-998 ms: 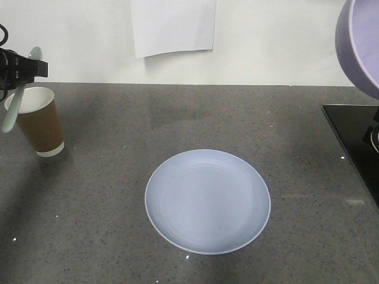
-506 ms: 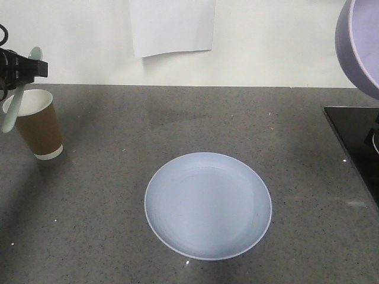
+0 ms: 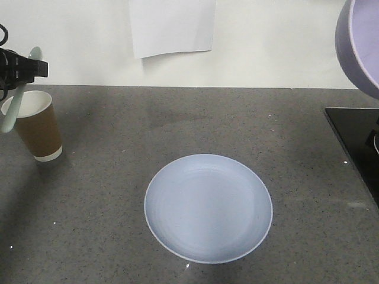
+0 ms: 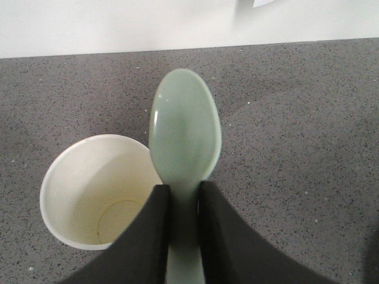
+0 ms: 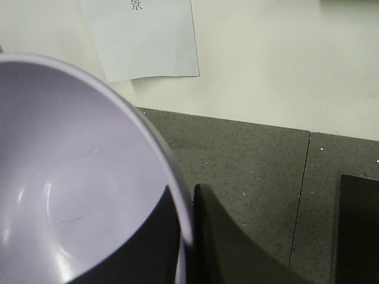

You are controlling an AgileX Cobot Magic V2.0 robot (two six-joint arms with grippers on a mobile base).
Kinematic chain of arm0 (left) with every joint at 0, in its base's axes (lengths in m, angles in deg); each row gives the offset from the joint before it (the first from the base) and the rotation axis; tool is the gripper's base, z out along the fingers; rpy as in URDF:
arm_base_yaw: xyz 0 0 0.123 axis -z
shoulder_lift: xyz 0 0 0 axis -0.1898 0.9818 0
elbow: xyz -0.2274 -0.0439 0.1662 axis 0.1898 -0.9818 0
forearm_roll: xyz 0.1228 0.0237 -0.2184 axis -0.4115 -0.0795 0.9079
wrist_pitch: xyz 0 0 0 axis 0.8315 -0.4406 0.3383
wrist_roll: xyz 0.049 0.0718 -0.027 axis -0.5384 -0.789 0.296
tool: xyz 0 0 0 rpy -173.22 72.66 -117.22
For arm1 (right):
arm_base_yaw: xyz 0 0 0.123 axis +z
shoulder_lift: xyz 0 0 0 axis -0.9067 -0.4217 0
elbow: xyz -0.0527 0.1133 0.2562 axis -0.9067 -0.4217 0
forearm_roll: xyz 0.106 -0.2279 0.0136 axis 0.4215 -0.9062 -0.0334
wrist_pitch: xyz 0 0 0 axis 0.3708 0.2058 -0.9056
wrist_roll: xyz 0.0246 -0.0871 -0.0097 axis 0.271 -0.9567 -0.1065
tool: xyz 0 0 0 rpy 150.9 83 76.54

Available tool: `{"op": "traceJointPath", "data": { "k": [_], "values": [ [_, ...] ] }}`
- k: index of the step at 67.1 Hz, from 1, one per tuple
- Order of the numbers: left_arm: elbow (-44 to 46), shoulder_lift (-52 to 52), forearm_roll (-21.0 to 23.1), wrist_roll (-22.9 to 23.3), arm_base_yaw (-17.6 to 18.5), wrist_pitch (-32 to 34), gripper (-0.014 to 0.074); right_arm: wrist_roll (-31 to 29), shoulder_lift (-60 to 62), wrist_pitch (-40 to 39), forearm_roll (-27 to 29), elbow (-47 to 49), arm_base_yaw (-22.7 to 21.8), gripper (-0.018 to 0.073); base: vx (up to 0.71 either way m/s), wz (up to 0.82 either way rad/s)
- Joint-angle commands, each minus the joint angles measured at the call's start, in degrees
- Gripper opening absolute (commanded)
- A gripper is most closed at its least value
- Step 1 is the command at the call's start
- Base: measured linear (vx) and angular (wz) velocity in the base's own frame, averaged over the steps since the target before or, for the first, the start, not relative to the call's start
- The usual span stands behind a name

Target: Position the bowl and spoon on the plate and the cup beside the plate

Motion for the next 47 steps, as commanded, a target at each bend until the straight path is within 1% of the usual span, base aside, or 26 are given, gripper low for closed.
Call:
{"op": "traceJointPath", "data": {
  "k": [1, 47],
  "values": [
    [1.5, -2.0, 0.8, 0.5, 0.1, 3.3, -0.0006, -0.4, 0.8, -2.5, 3.4, 1.8, -0.1, -0.0004, 0.01, 0.0],
    [1.5, -2.0, 0.8, 0.5, 0.1, 3.3, -0.0006, -0.4, 0.8, -2.5, 3.4, 1.8, -0.1, -0.0004, 0.01, 0.0]
  ]
}}
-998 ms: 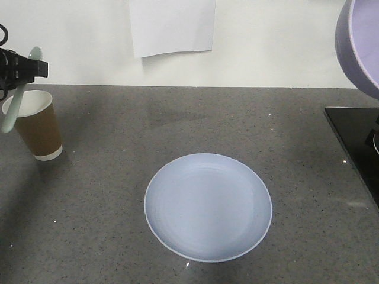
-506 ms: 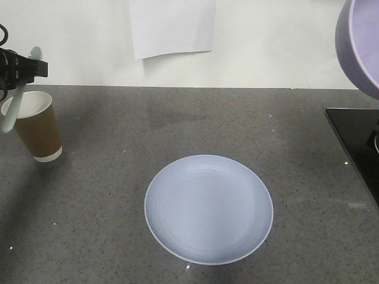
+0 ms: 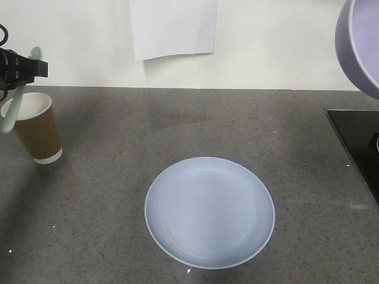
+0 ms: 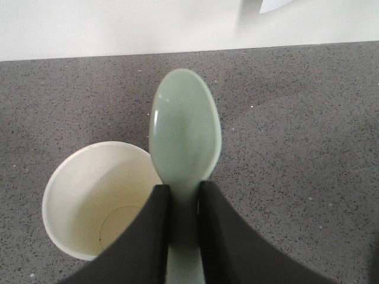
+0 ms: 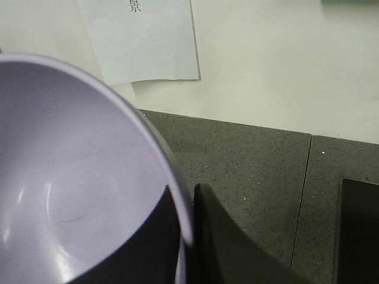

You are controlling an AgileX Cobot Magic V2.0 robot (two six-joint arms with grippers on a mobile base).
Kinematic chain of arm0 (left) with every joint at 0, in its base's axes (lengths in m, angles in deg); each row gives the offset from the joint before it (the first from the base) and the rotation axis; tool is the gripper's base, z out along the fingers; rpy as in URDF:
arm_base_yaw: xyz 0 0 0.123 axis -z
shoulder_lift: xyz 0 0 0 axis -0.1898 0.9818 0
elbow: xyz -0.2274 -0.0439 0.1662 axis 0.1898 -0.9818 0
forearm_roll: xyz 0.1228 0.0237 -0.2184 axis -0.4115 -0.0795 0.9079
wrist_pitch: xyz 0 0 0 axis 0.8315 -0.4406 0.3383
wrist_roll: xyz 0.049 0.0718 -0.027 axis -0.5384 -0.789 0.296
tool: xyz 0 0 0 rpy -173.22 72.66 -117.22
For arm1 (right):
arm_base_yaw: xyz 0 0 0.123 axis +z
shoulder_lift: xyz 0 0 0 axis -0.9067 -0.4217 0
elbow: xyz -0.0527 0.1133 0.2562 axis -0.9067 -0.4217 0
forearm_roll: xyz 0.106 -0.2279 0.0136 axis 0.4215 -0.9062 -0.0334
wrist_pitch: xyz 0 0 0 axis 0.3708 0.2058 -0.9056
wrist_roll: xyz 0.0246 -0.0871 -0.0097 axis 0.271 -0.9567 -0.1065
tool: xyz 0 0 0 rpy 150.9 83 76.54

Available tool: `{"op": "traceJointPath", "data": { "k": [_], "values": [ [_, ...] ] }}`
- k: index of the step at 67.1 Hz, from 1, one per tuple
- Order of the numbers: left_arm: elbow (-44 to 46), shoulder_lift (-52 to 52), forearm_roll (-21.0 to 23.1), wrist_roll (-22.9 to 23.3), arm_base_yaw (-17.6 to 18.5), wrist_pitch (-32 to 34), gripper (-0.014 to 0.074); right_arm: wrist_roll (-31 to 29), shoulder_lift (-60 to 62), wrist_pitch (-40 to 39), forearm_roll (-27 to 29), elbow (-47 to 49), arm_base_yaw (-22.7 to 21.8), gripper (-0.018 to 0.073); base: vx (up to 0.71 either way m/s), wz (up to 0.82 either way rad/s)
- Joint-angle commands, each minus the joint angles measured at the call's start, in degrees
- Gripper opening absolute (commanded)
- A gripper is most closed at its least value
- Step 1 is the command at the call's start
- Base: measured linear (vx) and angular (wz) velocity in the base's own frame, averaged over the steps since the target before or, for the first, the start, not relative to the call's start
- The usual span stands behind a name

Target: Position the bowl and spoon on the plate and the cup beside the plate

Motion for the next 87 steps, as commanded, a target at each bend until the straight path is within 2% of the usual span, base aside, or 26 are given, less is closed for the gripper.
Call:
{"op": "traceJointPath", "data": {
  "k": [1, 87],
  "values": [
    [1.5, -2.0, 0.8, 0.5, 0.1, 3.3, -0.0006, -0.4, 0.8, -2.5, 3.4, 1.8, -0.1, -0.0004, 0.01, 0.01],
    [1.5, -2.0, 0.8, 0.5, 0.1, 3.3, -0.0006, -0.4, 0.8, -2.5, 3.4, 1.8, -0.1, -0.0004, 0.0, 0.0]
  ]
}}
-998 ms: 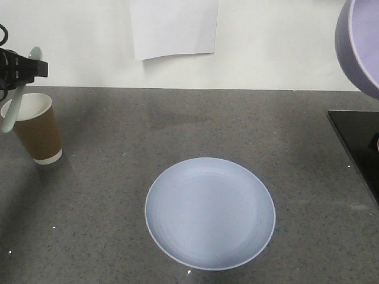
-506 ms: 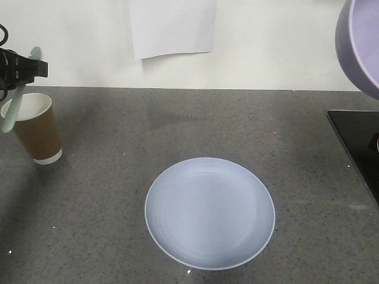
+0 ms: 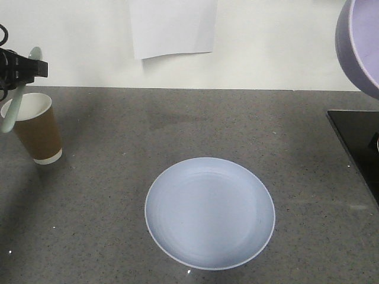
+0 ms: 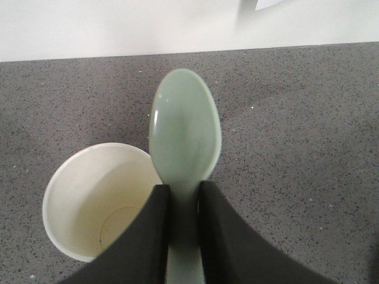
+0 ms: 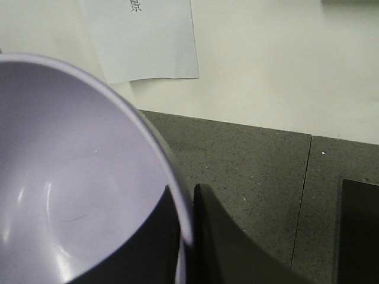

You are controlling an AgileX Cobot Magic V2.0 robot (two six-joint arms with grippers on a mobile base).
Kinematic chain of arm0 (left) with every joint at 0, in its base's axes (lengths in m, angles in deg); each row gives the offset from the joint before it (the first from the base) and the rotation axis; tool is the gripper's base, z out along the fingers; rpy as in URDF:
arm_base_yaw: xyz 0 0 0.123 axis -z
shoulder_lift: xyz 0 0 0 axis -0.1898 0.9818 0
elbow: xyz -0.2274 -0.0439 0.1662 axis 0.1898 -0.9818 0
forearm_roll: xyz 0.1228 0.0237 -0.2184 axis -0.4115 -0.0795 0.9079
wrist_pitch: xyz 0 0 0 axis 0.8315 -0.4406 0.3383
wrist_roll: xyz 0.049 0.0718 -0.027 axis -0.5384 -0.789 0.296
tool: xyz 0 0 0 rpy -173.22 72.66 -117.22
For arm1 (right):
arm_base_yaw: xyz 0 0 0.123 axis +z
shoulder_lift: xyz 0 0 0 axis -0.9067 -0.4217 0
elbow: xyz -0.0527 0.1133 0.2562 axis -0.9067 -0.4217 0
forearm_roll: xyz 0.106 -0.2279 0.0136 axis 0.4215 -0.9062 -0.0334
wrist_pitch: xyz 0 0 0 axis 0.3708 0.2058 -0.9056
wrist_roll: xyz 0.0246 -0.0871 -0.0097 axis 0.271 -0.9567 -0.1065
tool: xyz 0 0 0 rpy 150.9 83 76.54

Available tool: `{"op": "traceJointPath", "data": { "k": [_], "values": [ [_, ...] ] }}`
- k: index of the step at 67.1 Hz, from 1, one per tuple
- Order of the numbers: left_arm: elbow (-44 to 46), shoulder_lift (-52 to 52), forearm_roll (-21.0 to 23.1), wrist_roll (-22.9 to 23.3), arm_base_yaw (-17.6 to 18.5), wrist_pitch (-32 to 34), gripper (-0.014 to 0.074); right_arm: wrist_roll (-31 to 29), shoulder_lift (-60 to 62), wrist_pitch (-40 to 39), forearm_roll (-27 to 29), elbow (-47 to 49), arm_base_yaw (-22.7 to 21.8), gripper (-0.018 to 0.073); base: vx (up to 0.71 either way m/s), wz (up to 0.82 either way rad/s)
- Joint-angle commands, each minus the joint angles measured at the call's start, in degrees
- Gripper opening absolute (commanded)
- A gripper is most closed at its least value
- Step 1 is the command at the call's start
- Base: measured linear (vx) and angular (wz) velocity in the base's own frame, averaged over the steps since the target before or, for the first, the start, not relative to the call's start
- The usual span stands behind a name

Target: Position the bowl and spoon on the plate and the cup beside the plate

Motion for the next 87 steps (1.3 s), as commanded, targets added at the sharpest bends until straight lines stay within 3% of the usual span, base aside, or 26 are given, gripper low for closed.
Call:
{"op": "traceJointPath", "data": {
  "k": [1, 87],
  "values": [
    [1.5, -2.0, 0.8, 0.5, 0.1, 3.3, -0.0006, -0.4, 0.8, -2.5, 3.4, 1.8, -0.1, -0.0004, 0.0, 0.0],
    [1.5, -2.0, 0.8, 0.5, 0.1, 3.3, -0.0006, -0.4, 0.8, -2.5, 3.4, 1.8, -0.1, -0.0004, 0.0, 0.0]
  ]
}}
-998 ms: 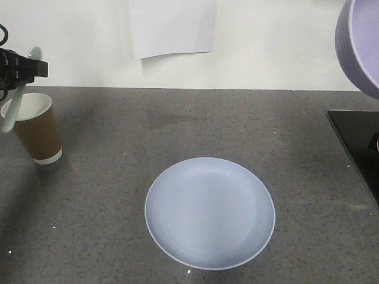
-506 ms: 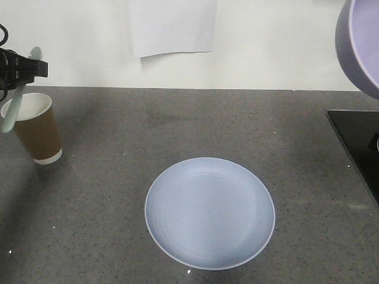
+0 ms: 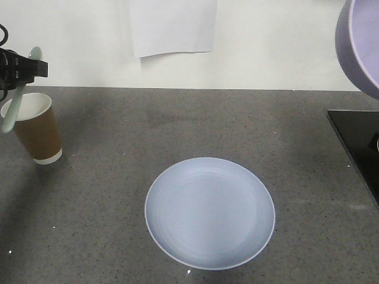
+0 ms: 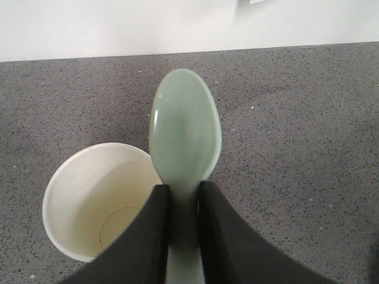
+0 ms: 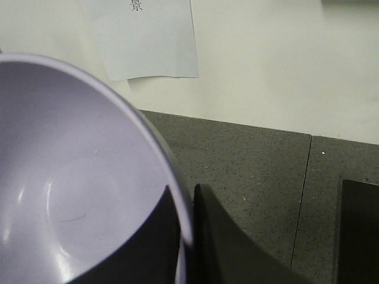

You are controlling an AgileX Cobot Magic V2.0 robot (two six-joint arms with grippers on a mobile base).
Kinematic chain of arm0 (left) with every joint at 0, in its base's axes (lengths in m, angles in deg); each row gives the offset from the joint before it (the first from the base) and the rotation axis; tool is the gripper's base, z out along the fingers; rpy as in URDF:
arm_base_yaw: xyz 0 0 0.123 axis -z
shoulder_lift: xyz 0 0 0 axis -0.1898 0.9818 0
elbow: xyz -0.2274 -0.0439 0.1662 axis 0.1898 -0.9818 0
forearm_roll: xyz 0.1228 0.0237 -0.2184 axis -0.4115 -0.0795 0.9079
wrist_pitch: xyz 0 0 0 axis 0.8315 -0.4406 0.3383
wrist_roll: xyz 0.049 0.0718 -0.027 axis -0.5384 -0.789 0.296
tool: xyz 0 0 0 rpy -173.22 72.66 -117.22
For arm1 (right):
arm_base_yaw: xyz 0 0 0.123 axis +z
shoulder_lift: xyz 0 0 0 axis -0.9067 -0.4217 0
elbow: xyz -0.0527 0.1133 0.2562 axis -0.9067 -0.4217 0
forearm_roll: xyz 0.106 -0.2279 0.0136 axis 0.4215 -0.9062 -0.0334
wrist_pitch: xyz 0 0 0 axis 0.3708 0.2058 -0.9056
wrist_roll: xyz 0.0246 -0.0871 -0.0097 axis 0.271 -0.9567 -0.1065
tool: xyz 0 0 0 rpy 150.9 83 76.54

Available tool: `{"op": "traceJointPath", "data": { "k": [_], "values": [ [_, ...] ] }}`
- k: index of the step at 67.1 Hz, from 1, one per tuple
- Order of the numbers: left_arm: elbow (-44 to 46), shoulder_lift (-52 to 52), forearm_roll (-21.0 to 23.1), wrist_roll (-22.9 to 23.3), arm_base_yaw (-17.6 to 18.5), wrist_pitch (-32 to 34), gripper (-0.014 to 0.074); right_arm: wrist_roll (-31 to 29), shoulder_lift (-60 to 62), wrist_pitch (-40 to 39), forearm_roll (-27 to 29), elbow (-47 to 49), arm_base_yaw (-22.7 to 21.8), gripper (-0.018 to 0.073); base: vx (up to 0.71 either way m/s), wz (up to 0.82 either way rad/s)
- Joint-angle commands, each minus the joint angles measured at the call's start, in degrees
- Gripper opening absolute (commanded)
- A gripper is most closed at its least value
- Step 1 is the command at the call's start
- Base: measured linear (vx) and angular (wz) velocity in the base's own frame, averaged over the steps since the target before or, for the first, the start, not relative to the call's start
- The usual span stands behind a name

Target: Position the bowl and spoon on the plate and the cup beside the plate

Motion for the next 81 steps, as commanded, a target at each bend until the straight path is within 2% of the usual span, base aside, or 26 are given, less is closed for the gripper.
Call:
{"op": "traceJointPath", "data": {
  "k": [1, 81],
  "values": [
    [1.5, -2.0, 0.8, 0.5, 0.1, 3.3, -0.0006, -0.4, 0.8, -2.5, 3.4, 1.8, -0.1, -0.0004, 0.0, 0.0],
    [1.5, -2.0, 0.8, 0.5, 0.1, 3.3, -0.0006, -0.4, 0.8, -2.5, 3.4, 1.8, -0.1, -0.0004, 0.0, 0.0]
  ]
}}
